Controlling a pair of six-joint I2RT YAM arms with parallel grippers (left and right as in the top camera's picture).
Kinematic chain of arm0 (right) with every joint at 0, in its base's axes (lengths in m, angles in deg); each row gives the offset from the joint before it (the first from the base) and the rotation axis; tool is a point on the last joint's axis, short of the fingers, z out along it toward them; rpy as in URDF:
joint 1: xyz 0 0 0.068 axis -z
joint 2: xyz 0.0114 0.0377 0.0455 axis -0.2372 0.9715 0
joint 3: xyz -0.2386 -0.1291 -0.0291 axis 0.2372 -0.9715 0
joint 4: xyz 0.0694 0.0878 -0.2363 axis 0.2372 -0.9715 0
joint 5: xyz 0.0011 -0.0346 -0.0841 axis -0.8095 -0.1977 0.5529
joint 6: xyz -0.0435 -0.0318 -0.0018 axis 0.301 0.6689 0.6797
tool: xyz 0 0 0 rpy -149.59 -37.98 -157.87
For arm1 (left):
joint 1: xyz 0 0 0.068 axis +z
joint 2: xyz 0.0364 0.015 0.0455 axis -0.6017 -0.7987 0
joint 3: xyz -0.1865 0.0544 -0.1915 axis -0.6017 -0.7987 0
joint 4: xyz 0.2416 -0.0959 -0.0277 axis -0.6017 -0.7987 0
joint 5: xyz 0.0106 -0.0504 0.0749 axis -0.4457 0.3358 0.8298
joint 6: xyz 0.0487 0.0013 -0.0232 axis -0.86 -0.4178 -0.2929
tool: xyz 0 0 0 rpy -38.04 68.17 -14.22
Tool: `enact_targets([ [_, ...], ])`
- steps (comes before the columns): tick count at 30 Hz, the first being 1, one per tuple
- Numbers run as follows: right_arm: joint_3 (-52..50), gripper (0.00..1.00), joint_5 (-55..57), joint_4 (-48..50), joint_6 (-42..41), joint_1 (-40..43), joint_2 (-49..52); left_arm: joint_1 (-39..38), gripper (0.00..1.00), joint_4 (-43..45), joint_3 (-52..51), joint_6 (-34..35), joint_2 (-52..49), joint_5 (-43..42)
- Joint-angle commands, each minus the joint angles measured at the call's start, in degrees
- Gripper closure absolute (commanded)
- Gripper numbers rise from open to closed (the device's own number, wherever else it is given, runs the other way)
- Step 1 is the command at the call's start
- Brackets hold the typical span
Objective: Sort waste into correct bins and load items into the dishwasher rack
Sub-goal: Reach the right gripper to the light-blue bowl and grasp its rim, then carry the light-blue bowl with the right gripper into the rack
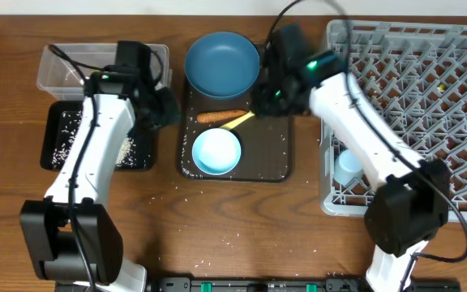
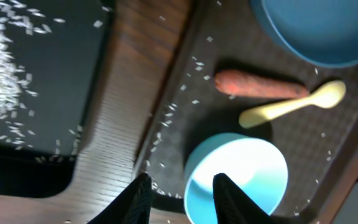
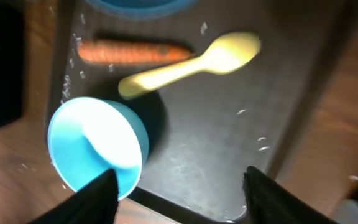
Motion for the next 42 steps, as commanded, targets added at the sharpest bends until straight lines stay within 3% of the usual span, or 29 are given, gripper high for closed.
enact_targets([
  [1,-4.8,0.44,-1.4,3.7,-4.1,-2.1,0.3,1.5,0.64,-0.4,-0.3,0.5,0.5,0.7],
  [7,-12.3,0.49,-1.3,13.8,-5.6,-7.1,0.3,2.1,0.64,-0.3,-0.3,0.5,0.5,0.8],
  [12,-17.0,0.58,1.0,19.1,-7.8,-9.5,0.3,2.1,0.62,-0.3,-0.3,0.5,0.5,1.5],
  [24,-18.9,0.61,3.6,20.5,-9.0,-10.5,2.1,2.1,0.59,-0.5,-0.3,0.5,0.5,2.3],
  [28,-18.9,0.67,3.7,20.6,-9.0,-11.0,3.7,2.1,0.55,-0.9,-0.3,0.5,0.5,2.3],
  [36,-18.6,0.99,3.6,20.8,-9.4,-10.1,3.2,2.1,0.51,-1.2,-0.3,0.5,0.5,2.3],
  [42,-18.3,0.99,6.7,19.0,-9.0,-7.1,-3.3,2.1,0.44,-1.2,-0.3,0.5,0.5,2.2],
])
